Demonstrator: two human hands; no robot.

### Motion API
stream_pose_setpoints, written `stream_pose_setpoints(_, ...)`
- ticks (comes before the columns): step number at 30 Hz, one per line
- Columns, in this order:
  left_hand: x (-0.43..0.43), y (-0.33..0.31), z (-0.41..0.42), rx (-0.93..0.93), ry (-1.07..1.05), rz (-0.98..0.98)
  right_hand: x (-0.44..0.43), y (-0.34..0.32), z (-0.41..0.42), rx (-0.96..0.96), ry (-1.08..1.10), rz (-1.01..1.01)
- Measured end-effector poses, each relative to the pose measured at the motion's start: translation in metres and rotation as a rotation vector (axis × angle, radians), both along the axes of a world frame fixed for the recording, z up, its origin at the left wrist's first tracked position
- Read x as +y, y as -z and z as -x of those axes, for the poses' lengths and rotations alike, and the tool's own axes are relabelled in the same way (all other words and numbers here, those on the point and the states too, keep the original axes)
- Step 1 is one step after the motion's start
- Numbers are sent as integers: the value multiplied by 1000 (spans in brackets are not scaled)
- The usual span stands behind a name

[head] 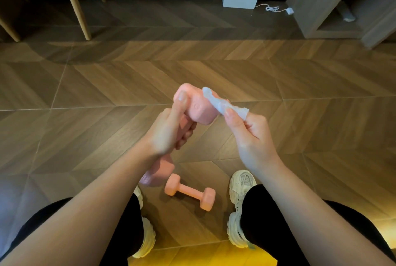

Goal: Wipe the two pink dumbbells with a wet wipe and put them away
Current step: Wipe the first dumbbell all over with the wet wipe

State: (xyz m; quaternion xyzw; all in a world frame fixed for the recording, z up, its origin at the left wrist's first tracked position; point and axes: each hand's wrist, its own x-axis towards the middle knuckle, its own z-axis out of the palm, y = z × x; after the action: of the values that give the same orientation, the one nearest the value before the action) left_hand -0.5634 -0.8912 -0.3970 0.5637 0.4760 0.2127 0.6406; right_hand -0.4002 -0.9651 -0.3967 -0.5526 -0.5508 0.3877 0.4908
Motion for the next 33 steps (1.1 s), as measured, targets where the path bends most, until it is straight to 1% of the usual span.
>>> stream_pose_setpoints(4,-8,-2,1,-56,-1,-39,1,-5,-1,15,25,-9)
stream_pose_setpoints(7,-15,2,3,-108,84,-97,5,-9,3,63,52,29)
stream_pose_setpoints(8,-15,2,3,-102,126,-117,6,-8,4,66,54,39)
stream_pose_setpoints(10,-15,0,3,-29,193,-153,5,-4,4,56,51,51)
stream_pose_setpoints(12,-13,0,2,33,222,-153,3,-5,5,50,70,52)
stream_pose_setpoints(15,-9,0,-2,61,176,-108,0,-4,5,28,81,28)
stream_pose_setpoints(18,-5,2,-3,96,96,-55,-1,-1,3,-63,76,-9)
stream_pose_setpoints(21,0,2,-2,50,16,12,-1,0,-1,-94,64,-27)
stream_pose_setpoints(24,2,0,1,10,-24,14,-2,0,-3,-93,82,-41)
stream_pose_setpoints(29,-4,-3,3,-49,5,-51,1,-6,2,-22,63,-19)
stream_pose_setpoints(31,-8,-3,4,-88,54,-93,3,-6,2,26,60,-9)
stream_pose_setpoints(33,-11,-2,5,-110,117,-120,5,-5,2,24,106,40)
